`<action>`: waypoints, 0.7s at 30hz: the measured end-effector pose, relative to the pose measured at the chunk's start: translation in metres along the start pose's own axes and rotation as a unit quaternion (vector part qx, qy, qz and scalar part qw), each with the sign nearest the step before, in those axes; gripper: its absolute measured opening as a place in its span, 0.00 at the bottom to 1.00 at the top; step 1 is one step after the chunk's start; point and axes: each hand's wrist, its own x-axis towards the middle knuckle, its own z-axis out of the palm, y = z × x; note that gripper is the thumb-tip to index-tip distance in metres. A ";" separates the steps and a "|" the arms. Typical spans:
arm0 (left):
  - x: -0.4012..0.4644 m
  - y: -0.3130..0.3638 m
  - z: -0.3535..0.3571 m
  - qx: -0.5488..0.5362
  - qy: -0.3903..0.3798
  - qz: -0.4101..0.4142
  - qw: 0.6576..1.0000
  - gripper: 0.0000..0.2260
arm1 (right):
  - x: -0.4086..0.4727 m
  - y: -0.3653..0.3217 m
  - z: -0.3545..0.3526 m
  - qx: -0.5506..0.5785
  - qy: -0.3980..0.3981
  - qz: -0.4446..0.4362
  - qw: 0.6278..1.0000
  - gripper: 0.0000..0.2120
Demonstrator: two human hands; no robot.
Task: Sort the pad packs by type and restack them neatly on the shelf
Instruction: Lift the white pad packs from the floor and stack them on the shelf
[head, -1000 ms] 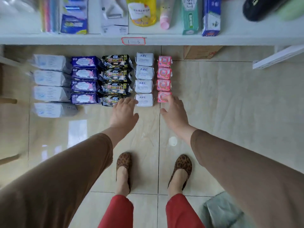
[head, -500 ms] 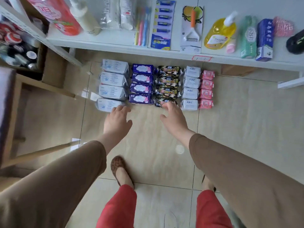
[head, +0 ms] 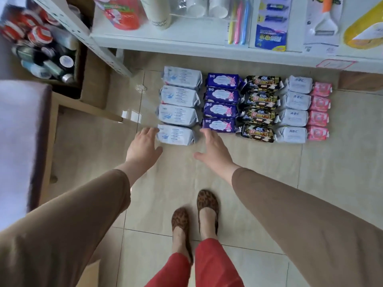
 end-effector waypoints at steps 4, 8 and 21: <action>0.056 -0.029 0.015 -0.002 0.017 0.013 1.000 0.28 | 0.039 0.010 0.039 -0.006 -0.002 0.004 1.000 0.40; 0.117 -0.051 0.033 0.017 0.013 0.052 0.998 0.28 | 0.078 0.026 0.079 -0.013 0.006 0.021 1.000 0.44; 0.204 -0.083 0.090 0.090 0.035 0.189 0.977 0.41 | 0.114 0.065 0.185 0.013 0.155 0.025 0.987 0.48</action>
